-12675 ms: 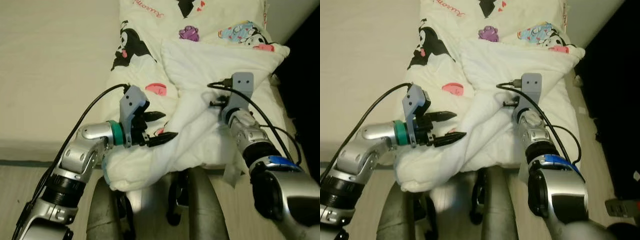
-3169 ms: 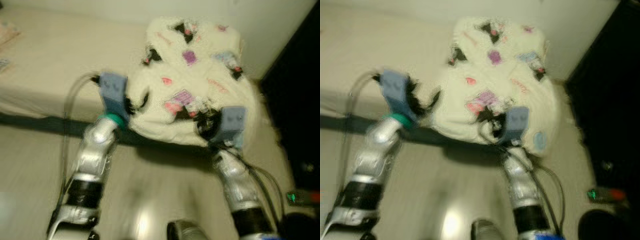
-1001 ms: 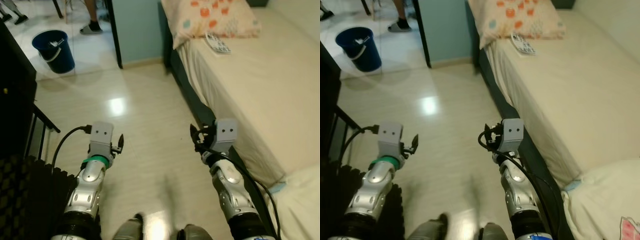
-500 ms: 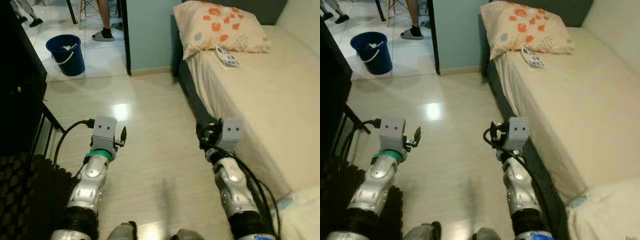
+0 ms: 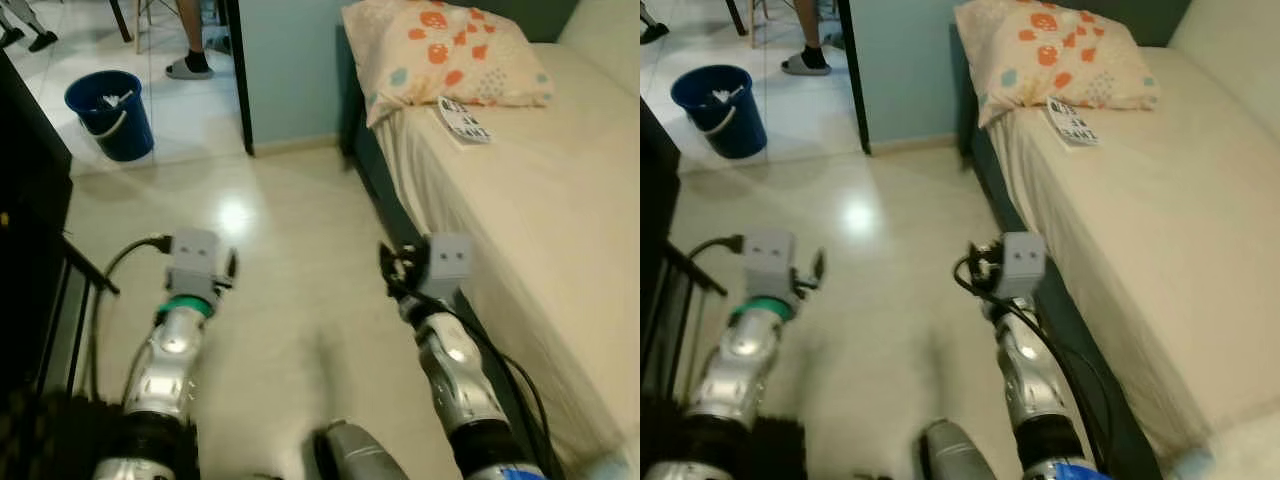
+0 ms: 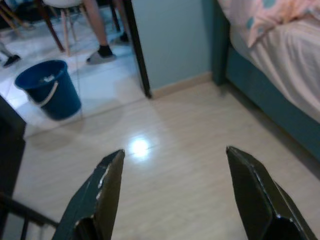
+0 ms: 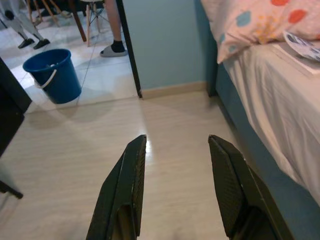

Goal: Clean up the room

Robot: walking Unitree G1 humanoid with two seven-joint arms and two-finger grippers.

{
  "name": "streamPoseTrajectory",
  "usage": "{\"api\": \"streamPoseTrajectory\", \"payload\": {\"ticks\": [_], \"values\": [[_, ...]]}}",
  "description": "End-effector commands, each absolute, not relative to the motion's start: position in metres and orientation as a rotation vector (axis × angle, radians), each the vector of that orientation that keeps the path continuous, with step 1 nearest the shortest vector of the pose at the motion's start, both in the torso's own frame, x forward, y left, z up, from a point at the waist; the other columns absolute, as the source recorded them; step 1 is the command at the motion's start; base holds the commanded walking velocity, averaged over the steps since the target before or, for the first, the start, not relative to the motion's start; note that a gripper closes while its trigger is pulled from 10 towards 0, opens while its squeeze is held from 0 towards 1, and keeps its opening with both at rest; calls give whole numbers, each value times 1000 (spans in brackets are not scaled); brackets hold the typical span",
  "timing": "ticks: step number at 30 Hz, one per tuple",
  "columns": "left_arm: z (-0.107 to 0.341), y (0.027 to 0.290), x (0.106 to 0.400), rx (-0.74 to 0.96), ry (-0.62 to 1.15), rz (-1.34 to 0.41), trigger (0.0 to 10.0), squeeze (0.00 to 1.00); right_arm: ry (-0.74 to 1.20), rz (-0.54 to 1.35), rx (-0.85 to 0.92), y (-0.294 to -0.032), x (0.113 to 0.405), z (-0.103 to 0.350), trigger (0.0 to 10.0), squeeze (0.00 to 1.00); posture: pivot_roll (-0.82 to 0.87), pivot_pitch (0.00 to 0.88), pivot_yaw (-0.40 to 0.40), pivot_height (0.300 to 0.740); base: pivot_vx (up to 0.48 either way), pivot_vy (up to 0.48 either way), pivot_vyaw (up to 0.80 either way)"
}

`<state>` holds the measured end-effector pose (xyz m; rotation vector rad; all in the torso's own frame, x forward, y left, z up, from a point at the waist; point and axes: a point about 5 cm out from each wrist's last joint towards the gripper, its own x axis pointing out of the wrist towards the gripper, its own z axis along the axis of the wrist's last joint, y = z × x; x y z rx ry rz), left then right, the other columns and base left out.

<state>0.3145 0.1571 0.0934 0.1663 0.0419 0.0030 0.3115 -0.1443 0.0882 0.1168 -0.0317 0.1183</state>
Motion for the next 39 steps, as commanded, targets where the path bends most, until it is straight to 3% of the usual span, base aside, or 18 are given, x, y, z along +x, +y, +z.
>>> {"api": "streamPoseTrajectory", "payload": {"ticks": [1, 29, 39], "values": [[86, 167, 311, 180, 73, 30, 10000, 0, -28, 133, 125, -138, 310, 86, 10000, 0, -60, 78, -1, 740, 480, 0, 0], [91, 167, 315, 198, 57, 21, 10000, 0, -45, 103, 149, -139, 314, 89, 10000, 0, -55, 80, 3, 740, 469, 0, 0], [91, 166, 316, 192, 58, 14, 10000, 0, -47, 102, 146, -139, 314, 89, 10000, 0, -57, 78, 3, 740, 390, -275, 0]]}}
